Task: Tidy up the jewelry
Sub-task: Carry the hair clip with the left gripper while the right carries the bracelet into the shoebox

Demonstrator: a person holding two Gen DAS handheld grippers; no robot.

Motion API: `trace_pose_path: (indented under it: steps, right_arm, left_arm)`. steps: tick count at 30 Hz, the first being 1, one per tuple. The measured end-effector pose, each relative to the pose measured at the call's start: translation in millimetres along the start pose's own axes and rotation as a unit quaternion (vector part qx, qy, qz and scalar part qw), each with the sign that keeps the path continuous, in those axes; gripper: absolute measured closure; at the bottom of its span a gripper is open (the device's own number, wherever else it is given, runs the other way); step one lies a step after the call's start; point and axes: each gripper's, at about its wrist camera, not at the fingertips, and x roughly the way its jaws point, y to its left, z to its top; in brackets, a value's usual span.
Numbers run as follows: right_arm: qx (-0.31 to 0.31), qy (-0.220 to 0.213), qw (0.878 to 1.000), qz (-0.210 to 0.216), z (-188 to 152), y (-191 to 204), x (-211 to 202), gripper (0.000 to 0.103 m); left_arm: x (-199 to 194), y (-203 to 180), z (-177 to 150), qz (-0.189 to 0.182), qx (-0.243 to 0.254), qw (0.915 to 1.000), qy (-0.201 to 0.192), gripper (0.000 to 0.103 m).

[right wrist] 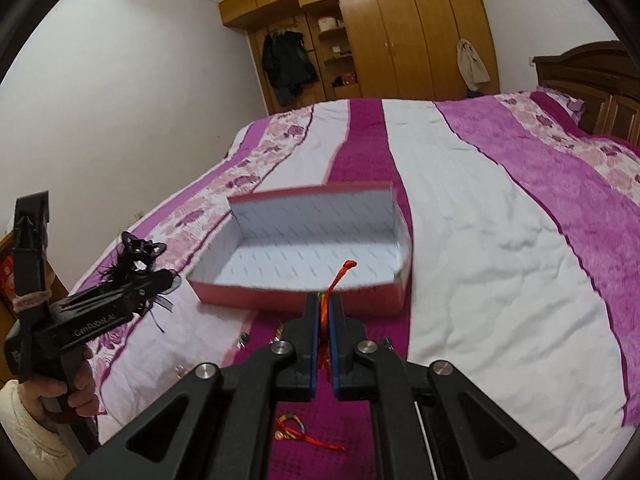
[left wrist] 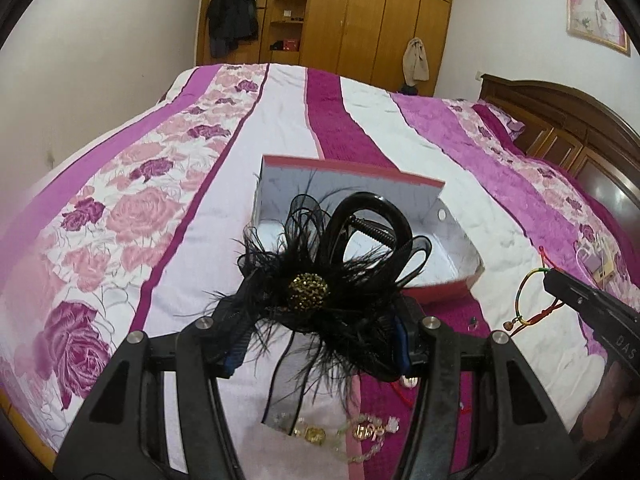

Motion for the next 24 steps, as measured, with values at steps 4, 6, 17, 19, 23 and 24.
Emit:
trace_pose_path:
  steps: [4,6,17,19,23,24]
  right_arm:
    - [-0.008,-0.016,1.0,0.008,20.5,7.8,2.6,0.097]
    - [-0.013,-0.021,1.0,0.009,27.7,10.9,5.7,0.097]
    - [-0.032,-0.051,0.998,-0.001,68.3,13.4,48.0,0.097]
    - [-0.03,-0.059,0.998,-0.003,74.2,12.1,56.5,0.097]
    - [-0.028,-0.066,0.997,-0.009,85.1,9.4,74.8,0.097]
    - [-0.027,-0.066,0.997,-0.011,86.2,8.2,76.8,0.097]
  left_arm:
    - [4.1,-0.8,12.4,0.001,0.001,1.0,-0.009,0.054]
    - [7.3,-1.9,19.4,0.001,0.004,0.9999,-0.015,0.054]
    - [37.6,-8.5,50.4,0.017,0.009,0.9983,-0.054,0.054]
    - [43.6,-8.9,54.1,0.019,0.007,0.9981,-0.058,0.054]
    - [59.5,-10.5,60.9,0.025,0.004,0.998,-0.058,0.054]
    - [64.2,-11.2,62.6,0.028,0.006,0.9981,-0.054,0.054]
